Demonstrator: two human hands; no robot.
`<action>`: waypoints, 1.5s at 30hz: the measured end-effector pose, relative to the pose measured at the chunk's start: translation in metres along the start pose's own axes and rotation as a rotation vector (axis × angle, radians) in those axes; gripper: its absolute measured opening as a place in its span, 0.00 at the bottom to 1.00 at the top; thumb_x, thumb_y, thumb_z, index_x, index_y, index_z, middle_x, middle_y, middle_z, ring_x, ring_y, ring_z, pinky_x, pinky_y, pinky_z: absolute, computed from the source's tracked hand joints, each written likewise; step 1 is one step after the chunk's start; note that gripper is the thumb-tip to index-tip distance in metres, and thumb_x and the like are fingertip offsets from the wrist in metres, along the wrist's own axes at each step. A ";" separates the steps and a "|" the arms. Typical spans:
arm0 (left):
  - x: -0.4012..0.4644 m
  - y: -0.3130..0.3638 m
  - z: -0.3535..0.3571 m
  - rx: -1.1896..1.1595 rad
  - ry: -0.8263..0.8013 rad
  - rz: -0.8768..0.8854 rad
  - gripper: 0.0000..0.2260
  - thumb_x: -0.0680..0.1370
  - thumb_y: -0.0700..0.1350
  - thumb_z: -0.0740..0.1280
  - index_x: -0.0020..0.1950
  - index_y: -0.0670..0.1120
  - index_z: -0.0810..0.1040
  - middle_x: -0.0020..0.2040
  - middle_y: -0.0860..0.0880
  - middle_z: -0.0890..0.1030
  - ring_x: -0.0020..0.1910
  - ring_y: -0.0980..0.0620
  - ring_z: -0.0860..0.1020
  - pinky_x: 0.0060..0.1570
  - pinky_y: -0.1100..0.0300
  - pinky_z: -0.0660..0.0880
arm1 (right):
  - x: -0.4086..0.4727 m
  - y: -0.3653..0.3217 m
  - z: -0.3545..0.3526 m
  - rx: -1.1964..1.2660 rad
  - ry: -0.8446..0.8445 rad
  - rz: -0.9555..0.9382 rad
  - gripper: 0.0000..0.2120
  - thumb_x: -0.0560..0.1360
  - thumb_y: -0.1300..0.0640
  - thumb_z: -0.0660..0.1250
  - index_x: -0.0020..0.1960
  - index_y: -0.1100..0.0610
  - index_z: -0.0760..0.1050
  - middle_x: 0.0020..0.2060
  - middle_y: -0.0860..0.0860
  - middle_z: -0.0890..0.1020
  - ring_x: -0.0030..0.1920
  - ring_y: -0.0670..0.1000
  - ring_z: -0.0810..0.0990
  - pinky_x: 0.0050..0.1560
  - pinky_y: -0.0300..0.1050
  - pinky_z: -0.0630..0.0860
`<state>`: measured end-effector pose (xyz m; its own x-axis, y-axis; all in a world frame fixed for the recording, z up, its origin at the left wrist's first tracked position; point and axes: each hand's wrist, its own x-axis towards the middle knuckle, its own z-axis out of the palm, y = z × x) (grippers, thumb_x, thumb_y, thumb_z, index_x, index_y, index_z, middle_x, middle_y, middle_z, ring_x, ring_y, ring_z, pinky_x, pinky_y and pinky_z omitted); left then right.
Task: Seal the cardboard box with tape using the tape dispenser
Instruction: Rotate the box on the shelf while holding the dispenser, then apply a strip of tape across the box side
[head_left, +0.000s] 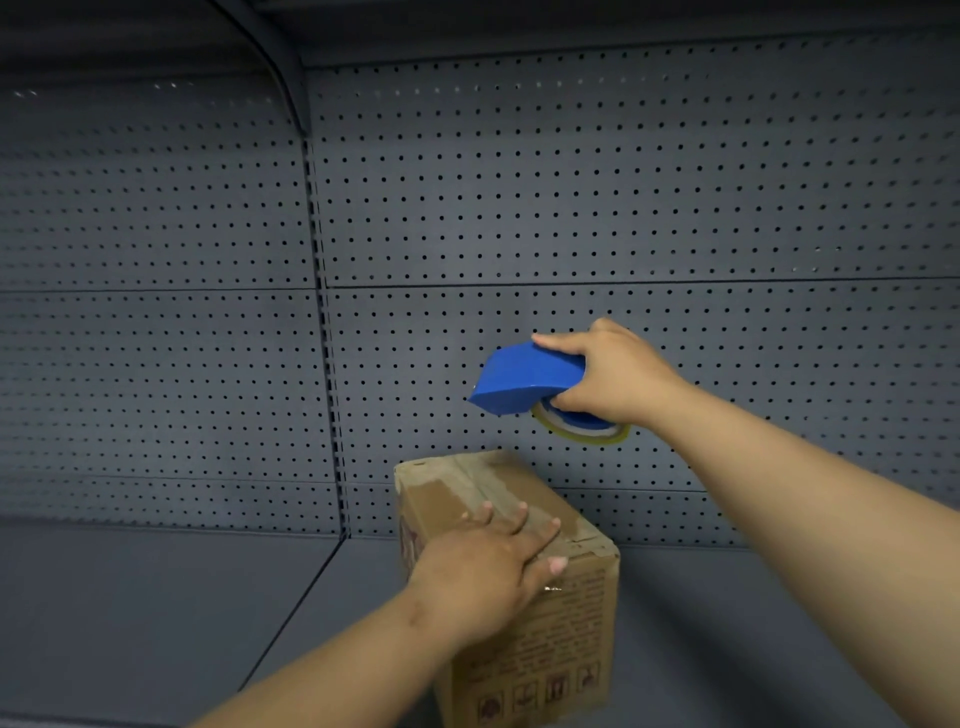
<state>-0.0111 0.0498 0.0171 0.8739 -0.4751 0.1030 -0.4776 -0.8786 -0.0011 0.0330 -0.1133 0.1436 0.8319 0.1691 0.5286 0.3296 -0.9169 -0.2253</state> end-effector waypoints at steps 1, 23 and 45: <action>-0.002 -0.003 0.001 0.003 -0.006 0.016 0.25 0.79 0.62 0.45 0.75 0.61 0.50 0.78 0.53 0.51 0.76 0.46 0.50 0.74 0.52 0.50 | 0.001 0.000 0.001 -0.001 0.002 0.005 0.31 0.69 0.49 0.69 0.69 0.36 0.62 0.38 0.42 0.62 0.48 0.49 0.68 0.48 0.45 0.72; 0.030 -0.037 0.005 -0.017 0.007 0.271 0.27 0.76 0.64 0.53 0.74 0.64 0.50 0.78 0.56 0.50 0.76 0.52 0.49 0.73 0.55 0.52 | -0.009 -0.002 0.014 0.002 0.066 -0.012 0.31 0.69 0.48 0.69 0.69 0.38 0.62 0.42 0.47 0.65 0.48 0.49 0.68 0.48 0.42 0.70; 0.027 -0.060 -0.069 -2.000 0.280 -0.193 0.10 0.79 0.50 0.60 0.48 0.44 0.75 0.42 0.47 0.82 0.39 0.52 0.80 0.47 0.58 0.75 | -0.040 0.011 -0.004 -0.002 0.207 -0.403 0.38 0.65 0.56 0.75 0.67 0.36 0.62 0.42 0.51 0.68 0.44 0.51 0.68 0.45 0.41 0.70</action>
<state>0.0345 0.0928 0.0886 0.9739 -0.2092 0.0879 0.0187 0.4601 0.8877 0.0021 -0.1315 0.1233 0.5305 0.4371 0.7263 0.6078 -0.7934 0.0335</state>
